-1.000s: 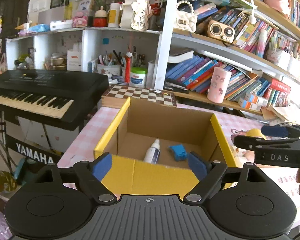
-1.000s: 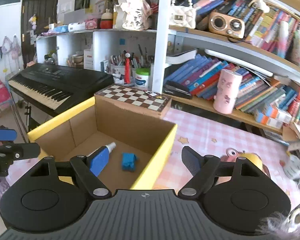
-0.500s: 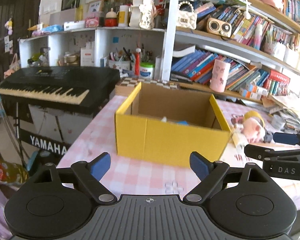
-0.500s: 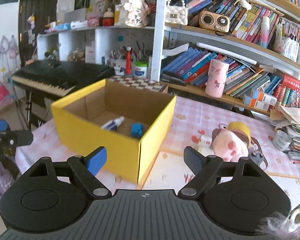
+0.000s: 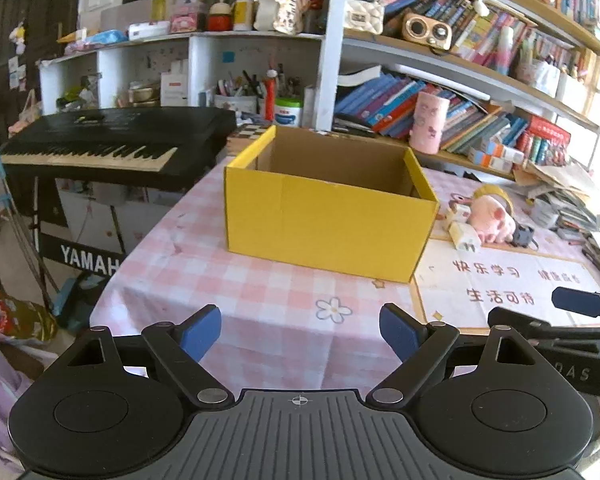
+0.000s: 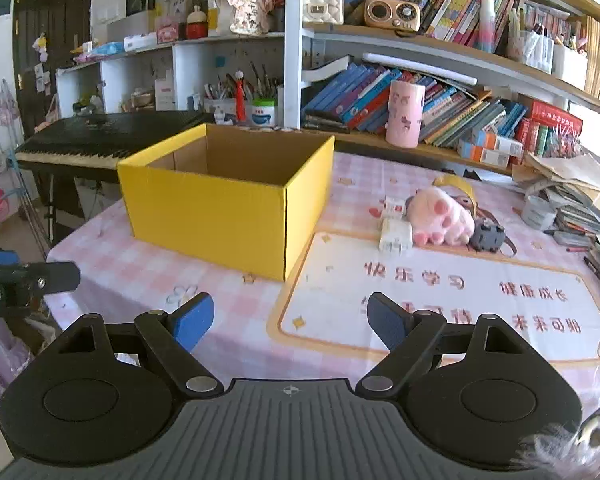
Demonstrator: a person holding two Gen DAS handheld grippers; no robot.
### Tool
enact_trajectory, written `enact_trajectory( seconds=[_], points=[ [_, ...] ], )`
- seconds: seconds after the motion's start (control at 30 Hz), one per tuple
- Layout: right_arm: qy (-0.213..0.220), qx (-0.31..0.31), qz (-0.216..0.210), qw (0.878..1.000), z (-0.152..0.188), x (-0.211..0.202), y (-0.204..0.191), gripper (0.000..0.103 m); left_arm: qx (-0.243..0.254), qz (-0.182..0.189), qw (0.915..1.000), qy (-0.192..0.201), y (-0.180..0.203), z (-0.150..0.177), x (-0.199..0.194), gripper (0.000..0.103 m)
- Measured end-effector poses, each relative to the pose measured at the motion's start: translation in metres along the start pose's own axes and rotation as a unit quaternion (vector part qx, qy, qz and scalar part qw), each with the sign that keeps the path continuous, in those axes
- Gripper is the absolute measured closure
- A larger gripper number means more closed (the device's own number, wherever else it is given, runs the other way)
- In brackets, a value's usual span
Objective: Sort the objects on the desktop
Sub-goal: 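Withdraw both tools from the box back toward the remaining objects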
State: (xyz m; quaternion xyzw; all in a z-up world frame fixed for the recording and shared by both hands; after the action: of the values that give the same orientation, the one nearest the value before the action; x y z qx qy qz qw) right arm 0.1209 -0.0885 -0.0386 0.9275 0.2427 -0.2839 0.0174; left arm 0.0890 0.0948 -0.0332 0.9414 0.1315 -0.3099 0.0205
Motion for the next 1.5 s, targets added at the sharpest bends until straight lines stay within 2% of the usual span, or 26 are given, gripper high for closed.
enact_trajectory(
  seconds=[0.27, 0.77, 1.5],
  points=[
    [-0.019, -0.011, 0.032, 0.999, 0.022, -0.013, 0.005, 0.02, 0.031, 0.021, 0.9993, 0.002, 0.019, 0.008, -0.002, 0.014],
    [-0.026, 0.045, 0.076, 0.996, 0.039, -0.029, 0.035, 0.02, 0.105, 0.084, 0.9909, -0.01, 0.067, 0.023, -0.004, 0.013],
    [-0.055, 0.058, 0.107, 0.991, 0.044, -0.029, 0.088, 0.018, 0.134, 0.135, 0.9814, -0.025, 0.139, 0.018, 0.015, 0.013]
  ],
)
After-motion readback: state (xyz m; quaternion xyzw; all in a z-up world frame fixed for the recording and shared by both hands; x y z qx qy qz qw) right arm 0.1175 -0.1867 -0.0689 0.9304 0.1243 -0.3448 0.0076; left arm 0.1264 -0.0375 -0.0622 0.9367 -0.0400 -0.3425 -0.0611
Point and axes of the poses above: each gripper's, at about its wrist camera, not at the fingertips, and x roughly the way its jaws point, y to its right, z to its underside, the point moved 9 cm from there along x, roughly the way its jaws point, and after that the axes turned 13 degrees about -z, right-handed, at the moved point
